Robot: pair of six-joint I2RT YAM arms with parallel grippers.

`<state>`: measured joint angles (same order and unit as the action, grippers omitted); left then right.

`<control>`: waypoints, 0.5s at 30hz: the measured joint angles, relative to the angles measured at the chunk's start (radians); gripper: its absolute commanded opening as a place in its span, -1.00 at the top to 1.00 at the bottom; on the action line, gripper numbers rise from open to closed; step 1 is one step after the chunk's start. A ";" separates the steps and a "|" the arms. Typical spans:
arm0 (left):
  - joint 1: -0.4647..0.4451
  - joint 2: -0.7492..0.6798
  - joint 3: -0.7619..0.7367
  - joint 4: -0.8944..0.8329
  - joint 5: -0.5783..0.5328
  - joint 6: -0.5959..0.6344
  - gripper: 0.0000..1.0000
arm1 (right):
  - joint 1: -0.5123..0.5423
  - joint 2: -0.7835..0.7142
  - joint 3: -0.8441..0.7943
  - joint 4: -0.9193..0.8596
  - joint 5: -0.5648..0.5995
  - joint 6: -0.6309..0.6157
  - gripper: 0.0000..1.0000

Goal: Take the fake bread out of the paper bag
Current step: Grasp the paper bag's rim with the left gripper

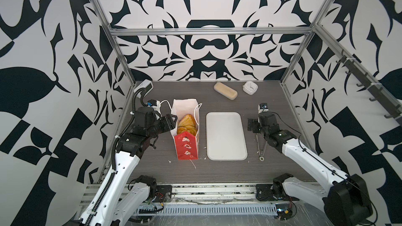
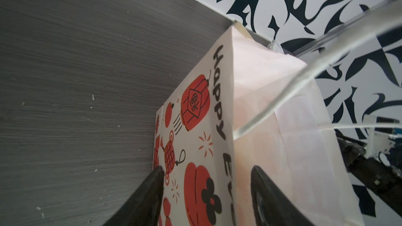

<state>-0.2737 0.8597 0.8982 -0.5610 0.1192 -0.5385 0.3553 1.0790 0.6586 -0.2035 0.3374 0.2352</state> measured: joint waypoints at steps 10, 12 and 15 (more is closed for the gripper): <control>-0.021 0.025 0.001 0.013 -0.033 -0.042 0.47 | 0.000 0.050 -0.002 0.014 -0.019 0.001 -0.96; -0.023 0.025 0.001 0.019 -0.036 -0.057 0.71 | 0.000 0.062 -0.002 0.015 -0.023 0.002 -0.96; -0.024 0.024 0.010 0.023 -0.044 -0.083 1.00 | 0.000 0.080 -0.002 0.018 -0.030 0.002 -0.96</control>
<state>-0.2977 0.8837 0.9085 -0.5385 0.0753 -0.6212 0.3550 1.1595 0.6567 -0.1852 0.3073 0.2375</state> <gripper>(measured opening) 0.059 0.982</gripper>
